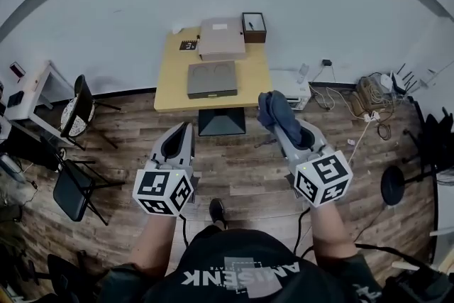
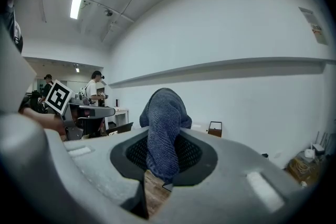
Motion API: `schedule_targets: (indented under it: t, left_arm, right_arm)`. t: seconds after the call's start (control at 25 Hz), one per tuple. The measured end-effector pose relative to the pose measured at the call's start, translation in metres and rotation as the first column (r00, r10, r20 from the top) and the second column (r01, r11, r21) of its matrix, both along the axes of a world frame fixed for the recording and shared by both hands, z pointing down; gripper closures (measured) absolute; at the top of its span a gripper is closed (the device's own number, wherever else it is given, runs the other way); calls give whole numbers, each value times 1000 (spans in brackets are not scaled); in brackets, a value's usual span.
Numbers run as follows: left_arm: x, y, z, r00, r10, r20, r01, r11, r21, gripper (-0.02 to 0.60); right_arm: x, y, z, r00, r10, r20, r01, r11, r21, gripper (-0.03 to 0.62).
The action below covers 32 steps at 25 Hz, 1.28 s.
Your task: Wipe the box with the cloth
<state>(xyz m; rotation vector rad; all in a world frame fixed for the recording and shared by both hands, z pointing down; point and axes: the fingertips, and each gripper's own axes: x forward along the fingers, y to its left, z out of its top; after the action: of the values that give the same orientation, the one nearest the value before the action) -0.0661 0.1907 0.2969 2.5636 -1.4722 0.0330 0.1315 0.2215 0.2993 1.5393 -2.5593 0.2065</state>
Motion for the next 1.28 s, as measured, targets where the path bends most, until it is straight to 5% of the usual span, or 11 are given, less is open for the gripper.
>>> schedule_targets:
  t: [0.64,1.28]
  left_arm:
    - [-54,-126,9,998,63,4,-63,998,-12,580]
    - [-43,-236,23,999,-52,18,52,998,-25,580]
  right_arm:
    - [-46,-116,3,997,68,-31,-68,998,-8,518]
    - [-14,-245,16,1000,-5,-17,5,1000,-14,517]
